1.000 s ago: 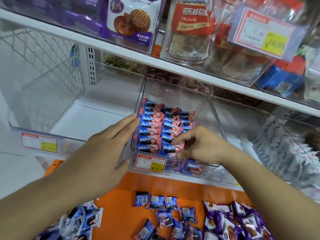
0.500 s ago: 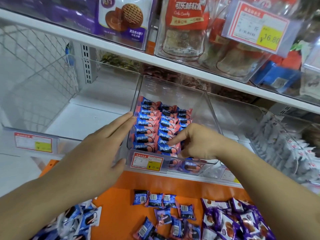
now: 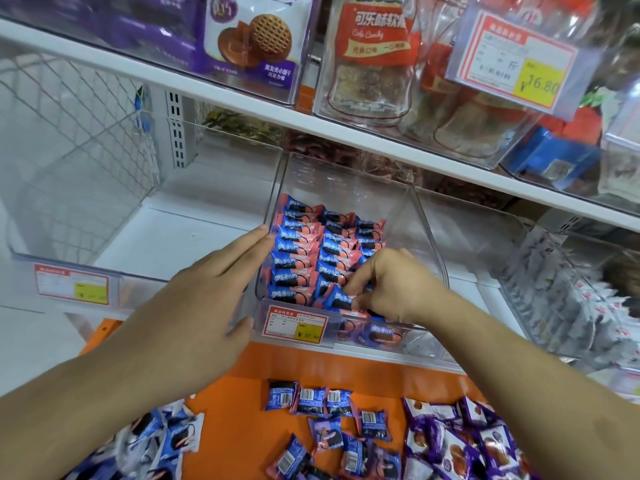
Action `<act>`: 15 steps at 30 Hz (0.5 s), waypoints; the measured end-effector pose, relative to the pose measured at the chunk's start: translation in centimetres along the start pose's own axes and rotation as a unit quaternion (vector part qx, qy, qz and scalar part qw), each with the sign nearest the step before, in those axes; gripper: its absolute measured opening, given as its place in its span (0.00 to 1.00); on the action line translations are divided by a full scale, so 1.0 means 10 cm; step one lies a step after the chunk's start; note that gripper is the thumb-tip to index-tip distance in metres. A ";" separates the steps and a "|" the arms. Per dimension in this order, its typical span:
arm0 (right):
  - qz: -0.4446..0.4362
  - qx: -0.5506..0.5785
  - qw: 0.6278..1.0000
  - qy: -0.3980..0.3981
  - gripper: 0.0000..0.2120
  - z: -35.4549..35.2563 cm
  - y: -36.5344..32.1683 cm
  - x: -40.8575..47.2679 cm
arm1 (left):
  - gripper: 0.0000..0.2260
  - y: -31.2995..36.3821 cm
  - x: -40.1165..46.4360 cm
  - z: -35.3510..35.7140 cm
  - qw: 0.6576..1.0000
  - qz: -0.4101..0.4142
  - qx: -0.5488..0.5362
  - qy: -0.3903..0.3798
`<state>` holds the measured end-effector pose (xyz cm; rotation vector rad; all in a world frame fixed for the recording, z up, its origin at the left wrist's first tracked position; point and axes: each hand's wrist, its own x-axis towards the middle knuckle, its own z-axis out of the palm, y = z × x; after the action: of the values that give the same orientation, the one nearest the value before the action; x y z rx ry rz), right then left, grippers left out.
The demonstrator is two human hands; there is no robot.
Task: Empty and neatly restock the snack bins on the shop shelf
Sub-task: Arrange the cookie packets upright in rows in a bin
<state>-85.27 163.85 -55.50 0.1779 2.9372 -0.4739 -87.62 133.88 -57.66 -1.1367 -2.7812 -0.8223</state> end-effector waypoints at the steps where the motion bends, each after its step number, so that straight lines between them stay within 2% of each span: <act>1: -0.006 0.011 1.000 0.002 0.09 0.01 0.01 0.00 | 0.44 0.00 0.00 0.00 1.000 0.000 0.000 0.000; 7: -0.005 0.055 0.998 -0.012 0.09 0.06 0.02 0.01 | 0.44 0.03 0.02 0.00 1.000 -0.003 0.003 -0.001; 12: 0.015 0.168 0.985 0.025 0.07 -0.01 0.02 0.04 | 0.43 0.01 0.00 0.01 1.000 0.000 0.003 0.001; 15: -0.010 0.213 0.977 -0.005 0.09 0.04 -0.03 0.02 | 0.43 0.02 0.01 0.00 1.000 -0.003 0.000 -0.002</act>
<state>-85.48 163.44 -55.86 0.1940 2.7888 -1.0988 -87.58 134.07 -57.54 -1.1321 -2.7883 -0.8213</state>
